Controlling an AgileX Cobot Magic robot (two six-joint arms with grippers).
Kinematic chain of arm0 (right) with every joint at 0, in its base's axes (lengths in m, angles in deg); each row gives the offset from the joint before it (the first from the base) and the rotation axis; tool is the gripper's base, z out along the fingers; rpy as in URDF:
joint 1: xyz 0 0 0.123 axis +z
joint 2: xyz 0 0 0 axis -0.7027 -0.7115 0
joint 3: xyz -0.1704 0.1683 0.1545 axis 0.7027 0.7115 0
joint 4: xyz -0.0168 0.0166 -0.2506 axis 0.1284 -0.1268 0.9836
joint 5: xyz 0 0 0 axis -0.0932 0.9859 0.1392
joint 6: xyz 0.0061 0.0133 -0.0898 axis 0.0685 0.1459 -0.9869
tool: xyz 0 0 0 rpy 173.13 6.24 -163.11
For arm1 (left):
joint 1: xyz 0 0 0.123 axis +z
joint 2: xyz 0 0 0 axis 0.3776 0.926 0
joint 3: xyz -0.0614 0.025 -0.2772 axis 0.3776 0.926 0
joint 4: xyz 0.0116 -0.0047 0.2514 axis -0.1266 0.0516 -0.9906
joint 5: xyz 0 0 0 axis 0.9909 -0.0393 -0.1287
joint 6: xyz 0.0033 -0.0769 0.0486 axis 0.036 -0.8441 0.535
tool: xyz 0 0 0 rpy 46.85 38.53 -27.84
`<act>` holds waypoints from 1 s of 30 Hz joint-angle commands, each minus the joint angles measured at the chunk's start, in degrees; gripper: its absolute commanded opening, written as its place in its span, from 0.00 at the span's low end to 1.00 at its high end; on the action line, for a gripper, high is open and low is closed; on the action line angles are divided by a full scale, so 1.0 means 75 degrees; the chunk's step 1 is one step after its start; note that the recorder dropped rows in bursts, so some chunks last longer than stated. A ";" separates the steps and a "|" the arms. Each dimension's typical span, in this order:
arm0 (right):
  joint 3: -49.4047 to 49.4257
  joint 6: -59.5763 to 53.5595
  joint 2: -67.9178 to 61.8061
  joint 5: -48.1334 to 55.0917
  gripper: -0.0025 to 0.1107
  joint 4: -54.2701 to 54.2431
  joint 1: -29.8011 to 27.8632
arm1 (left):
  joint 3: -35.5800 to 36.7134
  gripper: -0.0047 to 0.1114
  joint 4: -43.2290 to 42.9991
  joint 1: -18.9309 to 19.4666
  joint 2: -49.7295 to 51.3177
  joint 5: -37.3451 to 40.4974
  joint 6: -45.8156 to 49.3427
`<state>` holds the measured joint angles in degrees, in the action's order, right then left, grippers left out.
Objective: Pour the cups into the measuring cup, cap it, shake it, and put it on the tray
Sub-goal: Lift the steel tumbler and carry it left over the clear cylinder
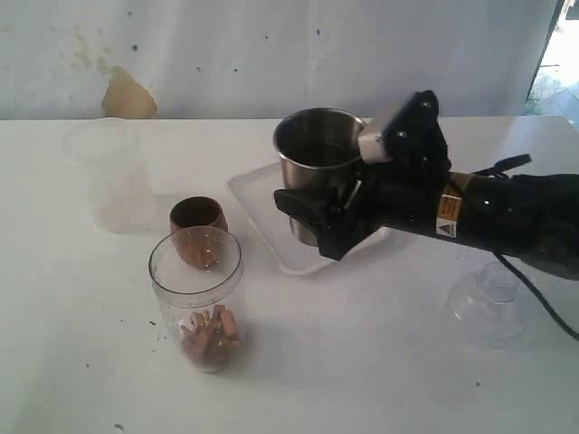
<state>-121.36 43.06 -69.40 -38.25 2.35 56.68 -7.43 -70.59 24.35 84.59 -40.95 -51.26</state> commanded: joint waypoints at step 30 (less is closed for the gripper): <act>-0.1320 -0.1123 -0.0863 0.0012 0.02 -0.0050 0.0914 | 0.0032 0.04 -0.0014 -0.0003 -0.0034 -0.0061 0.0000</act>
<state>-130.44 36.68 -76.43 -34.47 3.47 63.54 -7.43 -70.59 24.35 84.59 -40.95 -51.26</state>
